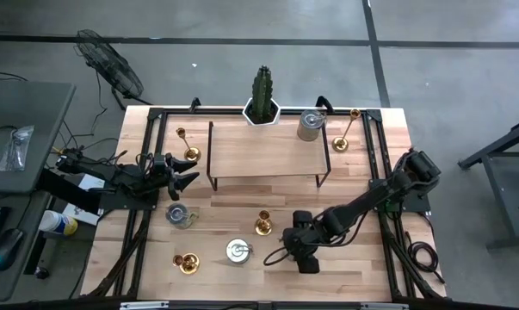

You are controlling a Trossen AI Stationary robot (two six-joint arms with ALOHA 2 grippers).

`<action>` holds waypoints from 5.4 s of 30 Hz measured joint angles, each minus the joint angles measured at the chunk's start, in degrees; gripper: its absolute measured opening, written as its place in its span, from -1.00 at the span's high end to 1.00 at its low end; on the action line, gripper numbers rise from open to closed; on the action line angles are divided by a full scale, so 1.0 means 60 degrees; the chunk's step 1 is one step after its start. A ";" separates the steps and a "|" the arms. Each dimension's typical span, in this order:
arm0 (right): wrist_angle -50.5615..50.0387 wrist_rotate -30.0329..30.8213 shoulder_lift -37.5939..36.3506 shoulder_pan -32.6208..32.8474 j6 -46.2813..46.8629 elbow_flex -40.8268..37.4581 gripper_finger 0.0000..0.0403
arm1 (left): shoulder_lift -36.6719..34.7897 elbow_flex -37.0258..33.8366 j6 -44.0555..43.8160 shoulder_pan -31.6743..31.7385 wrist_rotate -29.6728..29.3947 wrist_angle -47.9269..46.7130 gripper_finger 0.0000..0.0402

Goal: Pick & Place candle stick holders
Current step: Put the silver scented candle can on the shelf

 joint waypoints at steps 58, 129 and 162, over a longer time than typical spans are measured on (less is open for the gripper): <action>-0.5622 0.2052 -0.3585 -0.5261 0.1446 0.2073 -0.72 | 0.0000 0.0000 -0.0002 -0.0001 0.0000 0.0000 -0.22; -0.5819 0.0445 -0.2683 -0.7440 -0.3080 0.2025 -0.75 | 0.0004 0.0000 0.0000 -0.0001 0.0000 0.0004 -0.22; -0.5719 0.0955 -0.3110 -0.7433 -0.3787 0.2025 -0.99 | 0.0004 0.0000 0.0000 -0.0003 0.0000 0.0004 -0.22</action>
